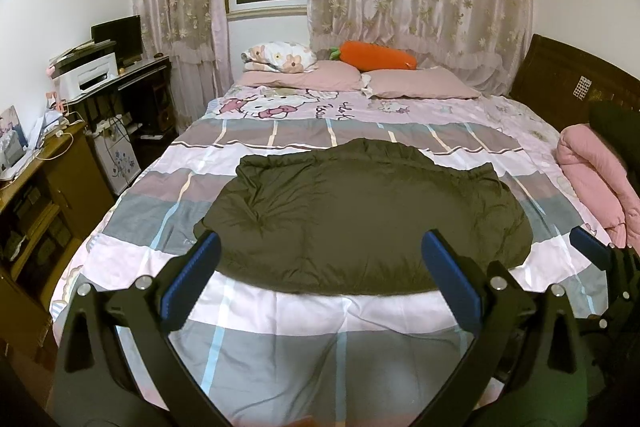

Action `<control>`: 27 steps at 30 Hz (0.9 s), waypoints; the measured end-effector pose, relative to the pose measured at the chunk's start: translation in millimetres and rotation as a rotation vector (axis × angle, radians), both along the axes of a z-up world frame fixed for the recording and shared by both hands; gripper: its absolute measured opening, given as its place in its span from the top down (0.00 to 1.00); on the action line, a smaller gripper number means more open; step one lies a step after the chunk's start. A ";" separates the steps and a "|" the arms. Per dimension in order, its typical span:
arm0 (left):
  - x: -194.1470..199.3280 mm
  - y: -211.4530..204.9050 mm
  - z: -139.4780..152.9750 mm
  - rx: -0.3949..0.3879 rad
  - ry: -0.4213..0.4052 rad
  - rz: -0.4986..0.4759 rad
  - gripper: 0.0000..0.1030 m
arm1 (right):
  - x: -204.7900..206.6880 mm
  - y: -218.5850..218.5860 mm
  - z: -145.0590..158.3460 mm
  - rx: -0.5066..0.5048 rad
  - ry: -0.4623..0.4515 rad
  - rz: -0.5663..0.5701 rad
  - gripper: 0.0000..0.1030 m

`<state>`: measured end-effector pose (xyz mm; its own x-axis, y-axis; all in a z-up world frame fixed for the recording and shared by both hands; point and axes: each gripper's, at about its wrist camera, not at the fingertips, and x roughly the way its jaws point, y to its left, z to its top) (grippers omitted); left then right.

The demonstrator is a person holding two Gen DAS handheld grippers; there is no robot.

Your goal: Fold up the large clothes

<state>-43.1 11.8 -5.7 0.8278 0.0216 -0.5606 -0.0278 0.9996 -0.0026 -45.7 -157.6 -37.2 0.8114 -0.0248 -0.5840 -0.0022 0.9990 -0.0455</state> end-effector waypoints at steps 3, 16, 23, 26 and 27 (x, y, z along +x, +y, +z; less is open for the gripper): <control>0.8 0.0 -0.5 -0.004 0.005 -0.006 0.02 | 0.3 1.0 -0.3 -0.003 0.000 0.000 0.01; 8.2 5.9 -4.3 0.033 0.025 -0.041 0.02 | 0.6 -7.0 -1.0 -0.005 0.012 0.003 0.01; 10.3 7.3 -6.1 0.031 0.036 -0.056 0.02 | 0.9 -10.3 -1.3 -0.008 0.009 0.004 0.01; 11.9 5.1 -8.0 0.053 0.040 -0.051 0.02 | 1.0 -7.6 -1.7 -0.007 0.011 0.005 0.01; 11.8 3.8 -8.6 0.057 0.040 -0.053 0.02 | 1.0 -8.6 -1.7 -0.006 0.012 0.006 0.01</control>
<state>-31.2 15.6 -14.2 0.8056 0.0115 -0.5923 0.0258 0.9982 0.0544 -44.7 -166.2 -38.9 0.8047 -0.0239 -0.5932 -0.0085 0.9986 -0.0517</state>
